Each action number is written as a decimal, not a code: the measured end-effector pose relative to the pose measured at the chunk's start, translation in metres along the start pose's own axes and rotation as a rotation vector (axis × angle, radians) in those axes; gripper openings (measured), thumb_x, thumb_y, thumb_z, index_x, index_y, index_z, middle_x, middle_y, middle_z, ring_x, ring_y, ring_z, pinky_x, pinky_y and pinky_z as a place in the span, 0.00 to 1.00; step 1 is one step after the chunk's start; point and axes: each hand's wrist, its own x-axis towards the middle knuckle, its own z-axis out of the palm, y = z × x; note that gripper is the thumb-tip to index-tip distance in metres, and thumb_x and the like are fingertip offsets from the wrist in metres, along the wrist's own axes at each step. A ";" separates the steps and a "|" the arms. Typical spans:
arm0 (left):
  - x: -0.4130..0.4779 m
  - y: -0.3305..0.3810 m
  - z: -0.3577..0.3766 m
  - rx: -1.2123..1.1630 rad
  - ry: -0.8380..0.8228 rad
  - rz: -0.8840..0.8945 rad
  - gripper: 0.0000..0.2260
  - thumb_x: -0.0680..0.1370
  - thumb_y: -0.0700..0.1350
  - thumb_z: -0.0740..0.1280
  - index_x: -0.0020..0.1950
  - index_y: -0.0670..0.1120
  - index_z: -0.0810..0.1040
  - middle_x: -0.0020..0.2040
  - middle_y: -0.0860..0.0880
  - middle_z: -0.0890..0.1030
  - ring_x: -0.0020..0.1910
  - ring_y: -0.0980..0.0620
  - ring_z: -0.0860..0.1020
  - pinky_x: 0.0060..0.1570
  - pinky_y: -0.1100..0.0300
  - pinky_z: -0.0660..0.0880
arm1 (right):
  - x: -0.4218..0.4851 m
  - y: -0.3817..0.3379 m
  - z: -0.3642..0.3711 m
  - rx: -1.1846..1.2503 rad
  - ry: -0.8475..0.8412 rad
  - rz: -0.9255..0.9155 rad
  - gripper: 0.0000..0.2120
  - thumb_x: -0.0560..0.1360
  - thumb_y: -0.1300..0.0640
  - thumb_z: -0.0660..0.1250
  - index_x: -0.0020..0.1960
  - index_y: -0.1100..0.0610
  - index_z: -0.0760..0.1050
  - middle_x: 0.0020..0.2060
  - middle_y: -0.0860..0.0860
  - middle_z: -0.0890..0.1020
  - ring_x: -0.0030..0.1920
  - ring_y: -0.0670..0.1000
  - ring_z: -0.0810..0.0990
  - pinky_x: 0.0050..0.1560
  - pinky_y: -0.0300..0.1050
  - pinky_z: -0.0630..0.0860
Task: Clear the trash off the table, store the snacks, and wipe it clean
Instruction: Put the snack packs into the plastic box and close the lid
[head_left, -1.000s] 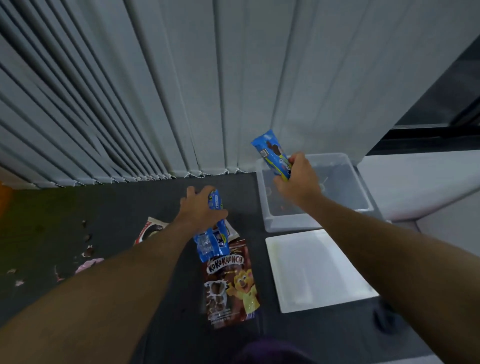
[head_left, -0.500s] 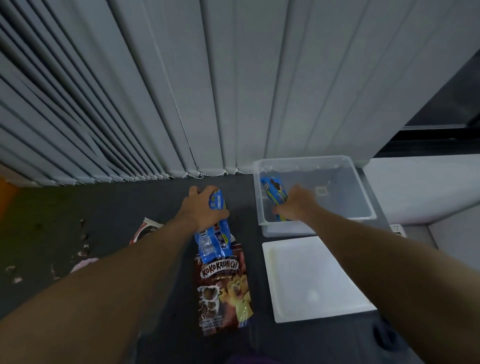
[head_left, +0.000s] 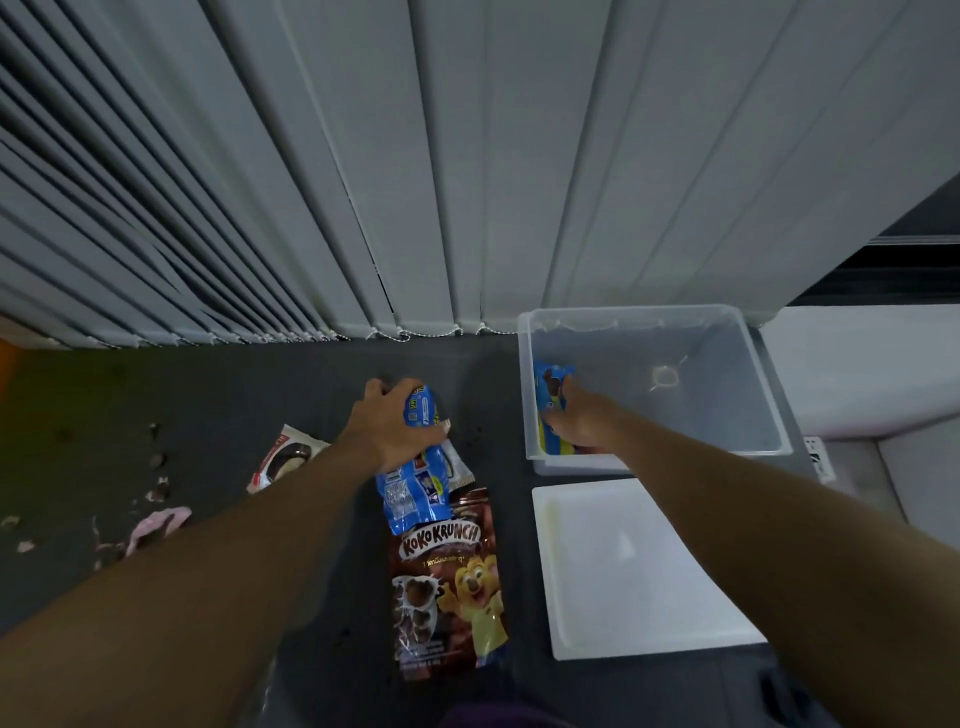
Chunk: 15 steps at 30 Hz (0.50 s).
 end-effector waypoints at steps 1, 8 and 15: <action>0.001 0.000 0.000 0.004 -0.003 -0.001 0.32 0.72 0.57 0.75 0.73 0.53 0.67 0.64 0.46 0.65 0.53 0.48 0.77 0.51 0.51 0.82 | 0.001 0.001 0.001 -0.009 -0.012 -0.004 0.25 0.83 0.46 0.59 0.74 0.59 0.59 0.60 0.57 0.77 0.51 0.53 0.75 0.55 0.47 0.71; 0.003 0.012 -0.006 0.008 0.038 0.030 0.33 0.71 0.55 0.75 0.73 0.52 0.66 0.60 0.46 0.65 0.57 0.44 0.76 0.55 0.47 0.80 | 0.003 0.004 0.002 -0.041 0.035 -0.044 0.18 0.82 0.47 0.62 0.66 0.56 0.66 0.55 0.54 0.78 0.52 0.51 0.78 0.56 0.45 0.75; -0.001 0.049 -0.025 -0.089 0.174 0.116 0.35 0.72 0.53 0.75 0.74 0.46 0.65 0.61 0.47 0.67 0.56 0.49 0.74 0.54 0.57 0.73 | -0.017 0.015 -0.018 0.051 0.301 -0.119 0.26 0.79 0.42 0.64 0.72 0.51 0.61 0.61 0.56 0.77 0.58 0.57 0.78 0.61 0.55 0.76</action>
